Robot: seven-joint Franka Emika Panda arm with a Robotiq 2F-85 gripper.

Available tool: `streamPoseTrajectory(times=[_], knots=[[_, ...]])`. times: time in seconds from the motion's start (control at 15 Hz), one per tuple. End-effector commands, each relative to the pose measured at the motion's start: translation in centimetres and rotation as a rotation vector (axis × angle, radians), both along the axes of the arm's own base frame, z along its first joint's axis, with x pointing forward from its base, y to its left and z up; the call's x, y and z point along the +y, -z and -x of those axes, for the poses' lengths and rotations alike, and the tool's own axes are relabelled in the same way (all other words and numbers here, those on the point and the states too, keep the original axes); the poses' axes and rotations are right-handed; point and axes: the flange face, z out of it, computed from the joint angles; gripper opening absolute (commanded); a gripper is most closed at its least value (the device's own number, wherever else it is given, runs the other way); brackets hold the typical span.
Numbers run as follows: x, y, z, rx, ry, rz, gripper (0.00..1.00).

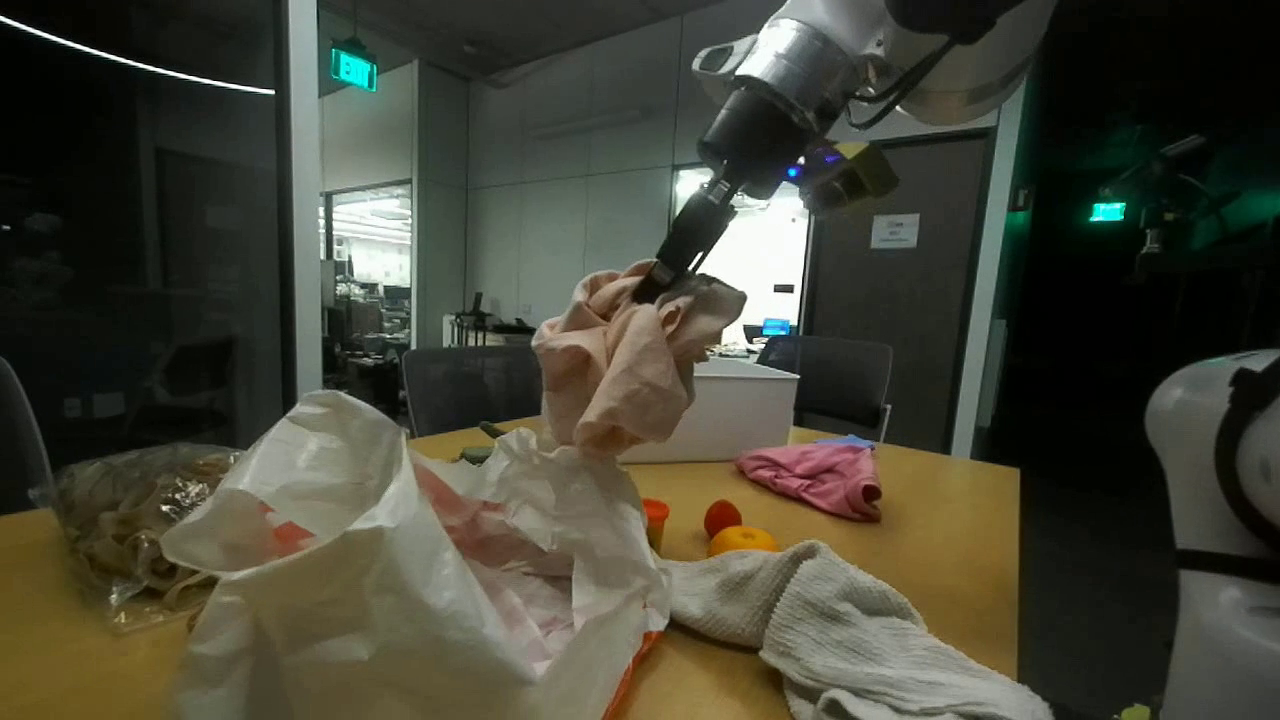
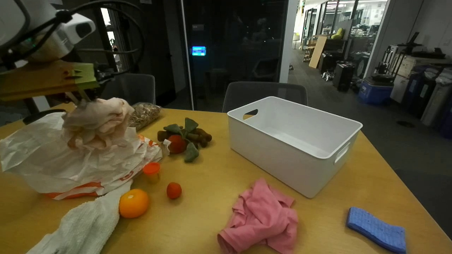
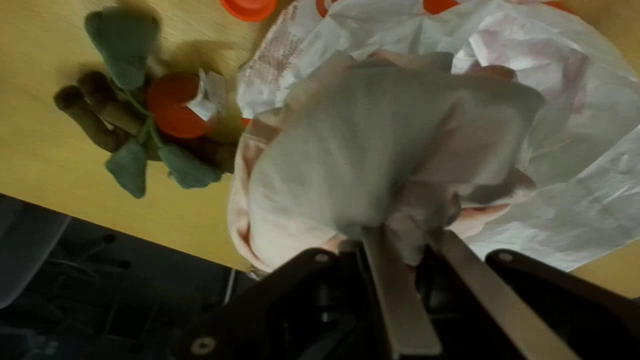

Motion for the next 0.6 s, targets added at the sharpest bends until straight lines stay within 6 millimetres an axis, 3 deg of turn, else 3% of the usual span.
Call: streamPoseTrajectory(times=[0.0, 0.27, 0.53], knots=[[5.7, 0.0, 0.4, 0.008, -0.143, 0.049, 0.08], [10.6, 0.2, 1.2, -0.029, -0.243, 0.111, 0.08], [13.1, -0.9, 1.4, -0.09, -0.281, 0.124, 0.07]])
